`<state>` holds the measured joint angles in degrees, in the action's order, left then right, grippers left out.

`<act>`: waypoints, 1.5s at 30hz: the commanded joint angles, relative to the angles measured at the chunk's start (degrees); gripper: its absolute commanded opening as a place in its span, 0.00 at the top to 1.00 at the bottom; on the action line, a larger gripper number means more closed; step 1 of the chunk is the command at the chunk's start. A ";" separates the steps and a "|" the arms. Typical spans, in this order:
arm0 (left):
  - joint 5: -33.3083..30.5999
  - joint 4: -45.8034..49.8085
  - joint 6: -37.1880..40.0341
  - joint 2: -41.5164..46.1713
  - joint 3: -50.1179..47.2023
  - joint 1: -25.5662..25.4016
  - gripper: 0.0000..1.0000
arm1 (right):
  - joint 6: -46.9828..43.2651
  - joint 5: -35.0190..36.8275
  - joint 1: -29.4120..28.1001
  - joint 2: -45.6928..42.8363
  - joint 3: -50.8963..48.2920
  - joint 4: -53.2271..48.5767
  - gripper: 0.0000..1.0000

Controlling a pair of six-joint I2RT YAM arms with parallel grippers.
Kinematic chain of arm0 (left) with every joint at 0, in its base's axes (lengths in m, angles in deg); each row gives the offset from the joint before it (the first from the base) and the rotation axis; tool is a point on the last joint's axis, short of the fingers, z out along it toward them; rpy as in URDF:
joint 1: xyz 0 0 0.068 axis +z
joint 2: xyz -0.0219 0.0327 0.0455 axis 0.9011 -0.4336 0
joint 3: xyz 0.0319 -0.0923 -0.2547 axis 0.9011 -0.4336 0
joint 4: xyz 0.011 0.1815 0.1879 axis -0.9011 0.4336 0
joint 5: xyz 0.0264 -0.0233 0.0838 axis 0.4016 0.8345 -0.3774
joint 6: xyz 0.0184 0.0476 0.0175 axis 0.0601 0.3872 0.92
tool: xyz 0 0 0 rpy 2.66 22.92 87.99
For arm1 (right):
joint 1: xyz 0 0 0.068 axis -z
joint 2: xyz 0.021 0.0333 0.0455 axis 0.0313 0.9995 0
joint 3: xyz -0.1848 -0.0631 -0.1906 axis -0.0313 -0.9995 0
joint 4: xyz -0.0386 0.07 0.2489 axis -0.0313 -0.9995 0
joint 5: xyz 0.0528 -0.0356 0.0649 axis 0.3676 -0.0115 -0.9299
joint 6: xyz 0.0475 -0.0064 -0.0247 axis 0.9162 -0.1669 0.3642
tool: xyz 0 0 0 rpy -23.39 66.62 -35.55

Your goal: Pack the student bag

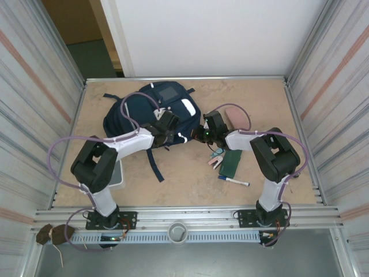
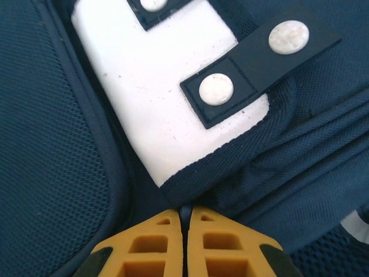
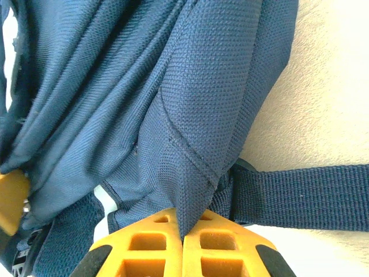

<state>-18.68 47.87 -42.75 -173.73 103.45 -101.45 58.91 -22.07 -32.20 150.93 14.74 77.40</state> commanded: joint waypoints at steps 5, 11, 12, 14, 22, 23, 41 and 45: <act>-7.80 -2.28 4.29 10.14 -5.11 2.88 1.00 | -2.90 1.74 6.23 -2.25 0.07 -5.99 1.00; -7.14 -3.13 5.18 14.48 -9.53 7.99 1.00 | -6.07 0.70 9.75 -2.23 3.17 -8.99 1.00; -6.80 -3.40 5.44 15.31 -10.10 8.82 1.00 | -6.81 0.47 10.12 -2.01 4.06 -9.99 1.00; -6.46 -3.69 6.10 17.27 -11.19 10.50 1.00 | -8.49 0.10 10.95 -1.32 6.29 -12.14 1.00; 0.48 -6.34 10.32 22.73 -11.82 11.51 1.00 | -14.02 -4.09 11.40 5.33 18.52 -21.81 1.00; 2.54 -7.32 10.27 23.48 -11.79 11.17 1.00 | -15.01 -4.11 11.13 6.01 19.91 -23.22 1.00; 13.73 -10.60 8.46 23.53 -6.18 4.66 1.00 | -6.32 -8.39 3.80 -4.90 18.25 -23.46 0.36; 13.12 -10.80 8.47 23.11 -6.29 3.45 1.00 | 1.53 -10.05 2.06 -2.27 18.46 -18.74 0.35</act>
<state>-4.58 40.83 -34.71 -151.39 94.70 -97.30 52.13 -29.48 -29.82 146.78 33.80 54.45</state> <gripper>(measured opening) 0.064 0.653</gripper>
